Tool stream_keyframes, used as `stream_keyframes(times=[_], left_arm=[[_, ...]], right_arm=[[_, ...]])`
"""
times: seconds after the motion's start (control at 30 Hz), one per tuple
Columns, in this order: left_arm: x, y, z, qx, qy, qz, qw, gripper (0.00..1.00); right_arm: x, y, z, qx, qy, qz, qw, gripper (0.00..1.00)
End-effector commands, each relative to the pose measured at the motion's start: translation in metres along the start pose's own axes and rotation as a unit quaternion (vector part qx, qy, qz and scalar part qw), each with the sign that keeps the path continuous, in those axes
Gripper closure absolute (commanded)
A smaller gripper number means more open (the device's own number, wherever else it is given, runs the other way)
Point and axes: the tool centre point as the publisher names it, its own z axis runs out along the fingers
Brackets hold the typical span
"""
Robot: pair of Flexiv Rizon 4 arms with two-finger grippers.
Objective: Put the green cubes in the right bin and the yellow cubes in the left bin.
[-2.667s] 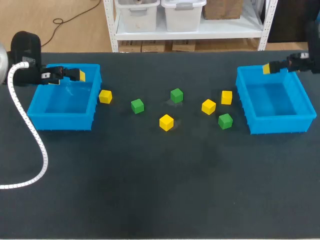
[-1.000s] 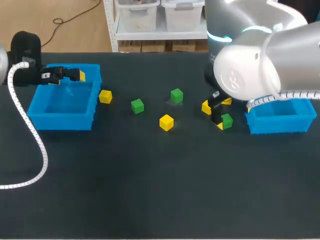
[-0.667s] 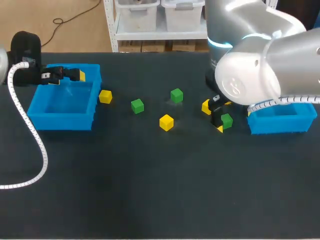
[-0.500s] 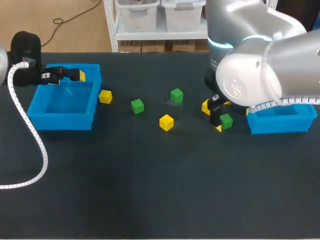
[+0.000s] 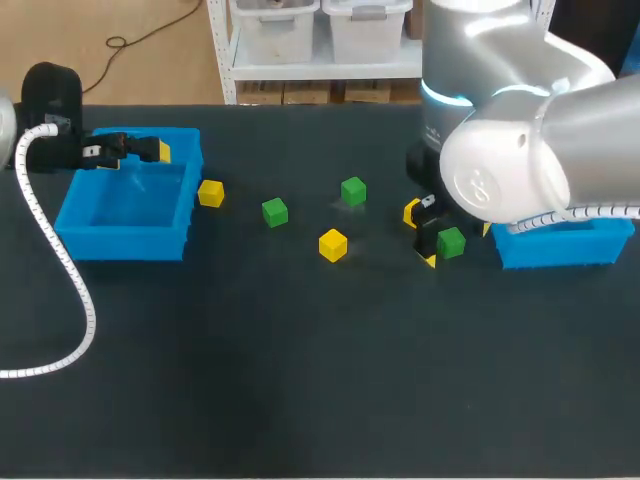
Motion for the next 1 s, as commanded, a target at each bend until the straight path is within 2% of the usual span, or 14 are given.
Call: stream_keyframes(times=[0.03, 0.6, 0.63, 0.67, 0.7, 0.73, 1.0], left_arm=[[0.001, 0.001, 0.0, 0.003, -0.003, 0.001, 1.0, 0.0], [0.001, 0.001, 0.0, 0.003, -0.003, 0.001, 1.0, 0.0], [0.001, 0.001, 0.0, 0.003, -0.003, 0.001, 1.0, 0.0], [0.001, 0.001, 0.0, 0.003, -0.003, 0.001, 1.0, 0.0], [0.001, 0.001, 0.0, 0.003, -0.003, 0.001, 1.0, 0.0], [0.001, 0.001, 0.0, 0.003, -0.003, 0.001, 1.0, 0.0], [0.001, 0.001, 0.0, 0.003, -0.003, 0.001, 1.0, 0.0]], right_arm=[[0.0, 0.0, 0.003, 0.003, -0.011, 0.005, 1.0, 0.0], [-0.016, -0.001, 0.027, 0.007, -0.003, 0.04, 0.999, 0.0], [-0.017, -0.001, 0.027, 0.006, 0.001, 0.041, 0.999, 0.15], [-0.017, -0.001, 0.028, 0.006, 0.002, 0.043, 0.999, 0.51], [-0.018, -0.002, 0.029, 0.005, 0.003, 0.043, 0.999, 0.73], [-0.018, -0.002, 0.03, 0.005, 0.003, 0.045, 0.999, 1.0], [-0.022, -0.007, 0.022, 0.017, -0.001, 0.048, 0.999, 1.0]])
